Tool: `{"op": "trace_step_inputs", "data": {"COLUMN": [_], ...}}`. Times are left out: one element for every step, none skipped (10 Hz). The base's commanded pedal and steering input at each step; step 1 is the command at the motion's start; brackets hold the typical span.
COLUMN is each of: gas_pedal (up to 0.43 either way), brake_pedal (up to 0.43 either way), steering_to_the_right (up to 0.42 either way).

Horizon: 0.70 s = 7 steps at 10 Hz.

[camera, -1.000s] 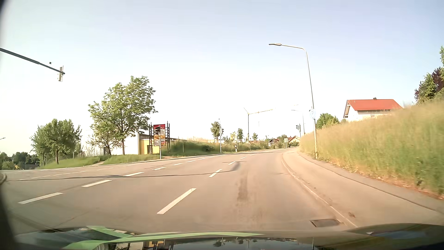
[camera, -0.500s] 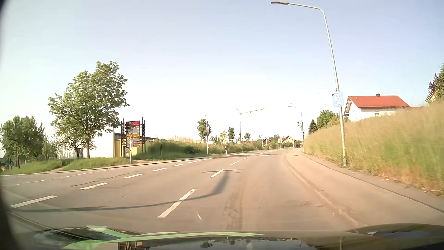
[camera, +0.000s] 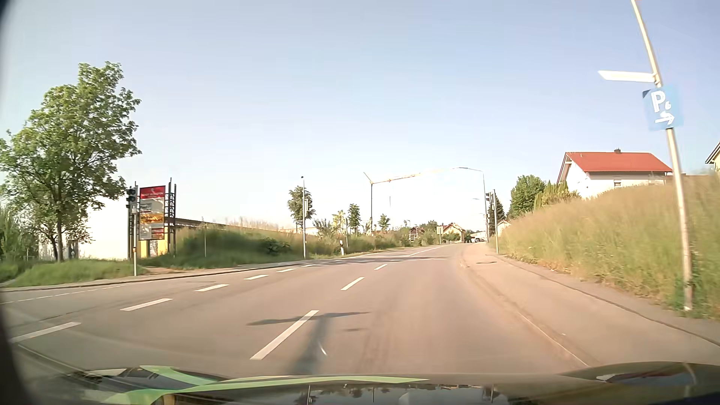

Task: Follow the waypoints while adhering to traffic rules and regulations

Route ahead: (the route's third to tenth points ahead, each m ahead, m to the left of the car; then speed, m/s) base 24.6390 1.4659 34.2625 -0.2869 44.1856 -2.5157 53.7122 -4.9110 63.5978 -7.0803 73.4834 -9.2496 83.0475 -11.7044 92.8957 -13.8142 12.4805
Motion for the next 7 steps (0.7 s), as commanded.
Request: {"op": "trace_step_inputs", "data": {"gas_pedal": [0.098, 0.098, 0.098, 0.098, 0.087, 0.079, 0.067], "brake_pedal": [0.0, 0.0, 0.0, 0.0, 0.0, 0.0, 0.0], "steering_to_the_right": [0.033, 0.033, 0.033, 0.032, 0.033, 0.033, 0.033]}}
